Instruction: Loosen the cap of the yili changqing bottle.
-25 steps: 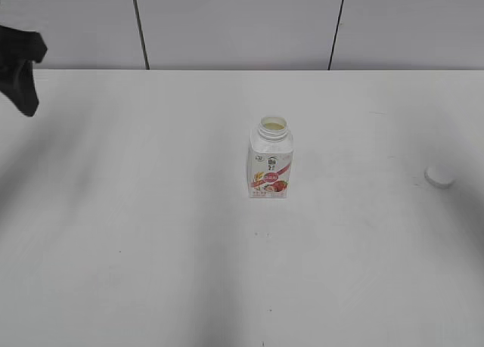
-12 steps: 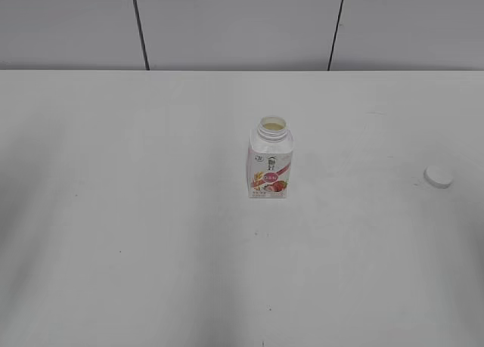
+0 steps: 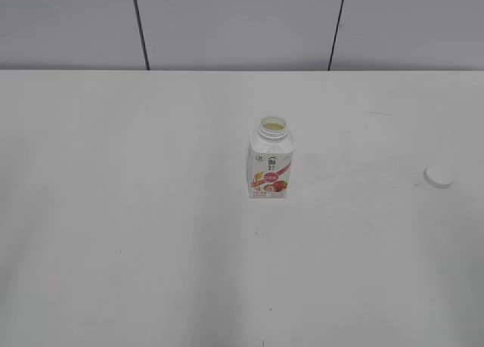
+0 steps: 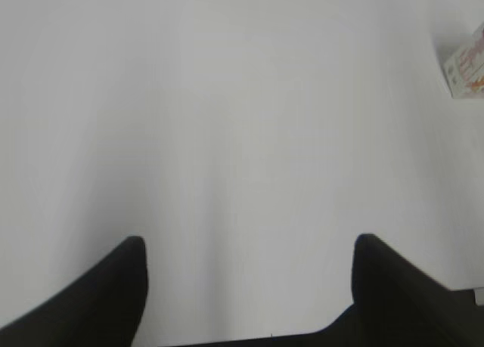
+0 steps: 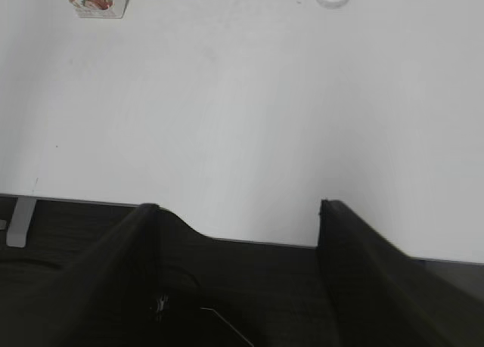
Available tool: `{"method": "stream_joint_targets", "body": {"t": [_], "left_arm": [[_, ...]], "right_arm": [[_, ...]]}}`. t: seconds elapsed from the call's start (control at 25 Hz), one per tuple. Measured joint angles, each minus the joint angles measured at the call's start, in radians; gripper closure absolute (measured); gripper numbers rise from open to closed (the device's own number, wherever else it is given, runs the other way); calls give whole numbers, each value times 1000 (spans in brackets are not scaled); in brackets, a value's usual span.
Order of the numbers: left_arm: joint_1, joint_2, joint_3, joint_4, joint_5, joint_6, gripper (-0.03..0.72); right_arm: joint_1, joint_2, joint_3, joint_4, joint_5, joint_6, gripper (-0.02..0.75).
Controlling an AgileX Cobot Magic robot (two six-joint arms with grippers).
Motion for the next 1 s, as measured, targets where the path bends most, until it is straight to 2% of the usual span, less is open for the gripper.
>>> {"method": "stream_joint_targets", "body": {"t": [0.48,0.8,1.0], "left_arm": [[0,-375,127,14,9,0,179],[0,-387,159,5,-47,0,179],[0,-387,160,4,-52,1,179]], "right_arm": [[0,-254,59,-2,2,-67,225],[0,-288,60,-9,-3,-67,225],[0,-289,83,-56,-78,-65,225]]}}
